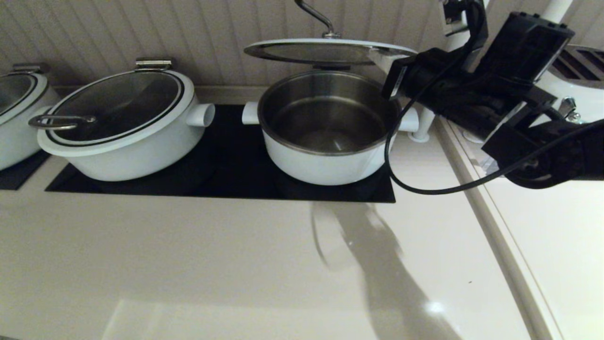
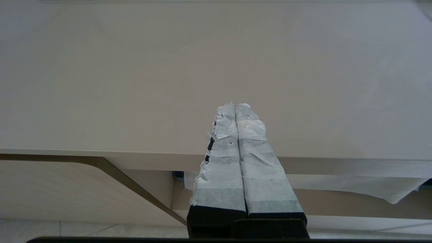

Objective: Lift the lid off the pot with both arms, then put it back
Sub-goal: Open the pot lid completely

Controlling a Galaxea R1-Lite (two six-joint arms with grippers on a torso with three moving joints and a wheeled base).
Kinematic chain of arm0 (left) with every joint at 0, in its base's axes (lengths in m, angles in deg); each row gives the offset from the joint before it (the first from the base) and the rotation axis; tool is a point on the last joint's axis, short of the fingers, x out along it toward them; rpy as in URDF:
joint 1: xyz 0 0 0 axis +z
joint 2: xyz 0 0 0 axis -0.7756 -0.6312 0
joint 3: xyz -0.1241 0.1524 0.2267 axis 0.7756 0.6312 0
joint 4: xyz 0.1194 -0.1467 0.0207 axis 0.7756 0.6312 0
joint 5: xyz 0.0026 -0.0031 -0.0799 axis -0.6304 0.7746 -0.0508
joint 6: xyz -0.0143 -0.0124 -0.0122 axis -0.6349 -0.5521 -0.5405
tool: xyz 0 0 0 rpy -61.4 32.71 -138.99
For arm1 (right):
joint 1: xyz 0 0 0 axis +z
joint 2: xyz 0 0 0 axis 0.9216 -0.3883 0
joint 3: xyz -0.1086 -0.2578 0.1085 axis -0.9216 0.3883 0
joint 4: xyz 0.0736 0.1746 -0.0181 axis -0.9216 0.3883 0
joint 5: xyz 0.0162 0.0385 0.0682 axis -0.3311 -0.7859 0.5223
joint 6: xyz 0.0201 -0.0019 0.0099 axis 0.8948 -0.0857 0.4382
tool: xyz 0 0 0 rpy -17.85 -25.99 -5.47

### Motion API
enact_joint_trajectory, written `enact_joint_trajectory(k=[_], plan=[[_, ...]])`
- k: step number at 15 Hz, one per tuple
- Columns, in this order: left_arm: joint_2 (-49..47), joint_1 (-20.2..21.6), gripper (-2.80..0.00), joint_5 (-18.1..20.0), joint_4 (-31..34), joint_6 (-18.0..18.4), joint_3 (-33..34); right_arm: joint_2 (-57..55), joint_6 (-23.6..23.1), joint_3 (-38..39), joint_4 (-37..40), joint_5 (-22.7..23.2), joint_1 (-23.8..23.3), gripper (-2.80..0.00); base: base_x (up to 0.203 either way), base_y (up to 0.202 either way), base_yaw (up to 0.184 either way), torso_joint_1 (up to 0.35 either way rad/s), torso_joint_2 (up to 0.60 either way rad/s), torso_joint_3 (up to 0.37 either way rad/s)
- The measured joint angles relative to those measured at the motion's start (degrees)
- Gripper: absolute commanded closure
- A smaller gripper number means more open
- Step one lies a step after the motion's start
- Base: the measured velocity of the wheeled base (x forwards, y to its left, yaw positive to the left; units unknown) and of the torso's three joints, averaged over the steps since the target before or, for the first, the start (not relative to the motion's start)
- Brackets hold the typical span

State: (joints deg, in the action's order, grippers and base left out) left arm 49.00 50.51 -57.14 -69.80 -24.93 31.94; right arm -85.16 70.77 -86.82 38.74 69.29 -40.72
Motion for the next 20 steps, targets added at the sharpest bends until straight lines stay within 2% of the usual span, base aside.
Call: enact_joint_trajectory(k=[20], plan=[[0.02,0.0,0.0,-0.02,0.0,0.01,0.0,-1.35,0.02,-6.54,0.08,0.11,0.0,0.0,0.0,0.0,0.0,0.0,0.0,0.0]])
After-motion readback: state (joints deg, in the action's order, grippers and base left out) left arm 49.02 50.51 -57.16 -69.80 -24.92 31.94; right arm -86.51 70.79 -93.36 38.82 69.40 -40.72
